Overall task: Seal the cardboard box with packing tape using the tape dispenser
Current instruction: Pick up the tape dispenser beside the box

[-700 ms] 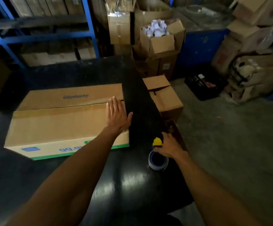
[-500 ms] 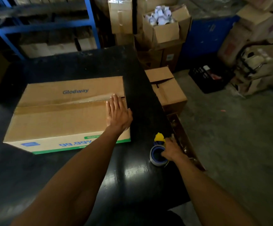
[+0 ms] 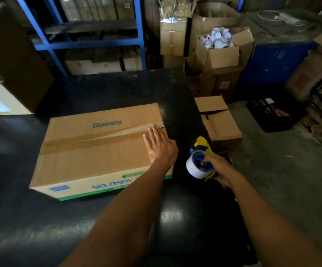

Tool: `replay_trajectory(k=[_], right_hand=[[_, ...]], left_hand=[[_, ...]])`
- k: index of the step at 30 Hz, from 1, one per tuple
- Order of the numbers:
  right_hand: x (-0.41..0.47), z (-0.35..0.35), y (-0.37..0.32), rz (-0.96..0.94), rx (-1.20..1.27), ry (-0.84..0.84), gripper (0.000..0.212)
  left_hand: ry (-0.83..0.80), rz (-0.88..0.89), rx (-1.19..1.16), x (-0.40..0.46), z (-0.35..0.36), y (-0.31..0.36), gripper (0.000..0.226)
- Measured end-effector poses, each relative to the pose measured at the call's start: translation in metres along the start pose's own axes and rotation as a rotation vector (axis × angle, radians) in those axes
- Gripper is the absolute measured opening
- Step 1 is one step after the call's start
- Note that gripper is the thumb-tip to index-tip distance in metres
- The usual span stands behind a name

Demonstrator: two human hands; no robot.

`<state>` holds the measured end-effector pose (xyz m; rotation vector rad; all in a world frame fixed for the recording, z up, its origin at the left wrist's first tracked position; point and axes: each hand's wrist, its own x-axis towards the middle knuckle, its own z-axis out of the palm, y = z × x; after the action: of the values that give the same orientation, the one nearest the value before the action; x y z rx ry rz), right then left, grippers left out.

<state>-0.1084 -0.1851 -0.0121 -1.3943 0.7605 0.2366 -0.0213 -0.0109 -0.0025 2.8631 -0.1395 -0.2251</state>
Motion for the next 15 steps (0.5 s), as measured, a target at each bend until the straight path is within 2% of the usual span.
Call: replay_trajectory(k=[4, 6, 8, 11, 13, 15], right_hand=[[-0.008, 0.002, -0.018, -0.065, 0.071, -0.073, 0.026], [-0.022, 0.008, -0.032, -0.118, 0.080, -0.121, 0.029], [-0.032, 0.013, -0.048, -0.242, -0.013, -0.114, 0.033], [-0.050, 0.024, -0.068, -0.558, -0.198, -0.043, 0.046], [-0.064, 0.036, -0.078, -0.765, -0.281, -0.003, 0.048], [-0.073, 0.050, -0.084, -0.930, -0.466, -0.015, 0.050]], left_hand=[[-0.025, 0.083, -0.008, 0.002, 0.005, -0.003, 0.072], [-0.050, 0.105, -0.174, 0.003, -0.004, -0.009, 0.068], [-0.119, 0.064, -0.563, 0.000, -0.023, -0.017, 0.063], [-0.176, -0.180, -1.232, -0.012, -0.058, -0.030, 0.063], [-0.251, -0.303, -1.534, -0.020, -0.082, -0.037, 0.067], [-0.364, -0.294, -1.737, -0.032, -0.106, -0.040, 0.072]])
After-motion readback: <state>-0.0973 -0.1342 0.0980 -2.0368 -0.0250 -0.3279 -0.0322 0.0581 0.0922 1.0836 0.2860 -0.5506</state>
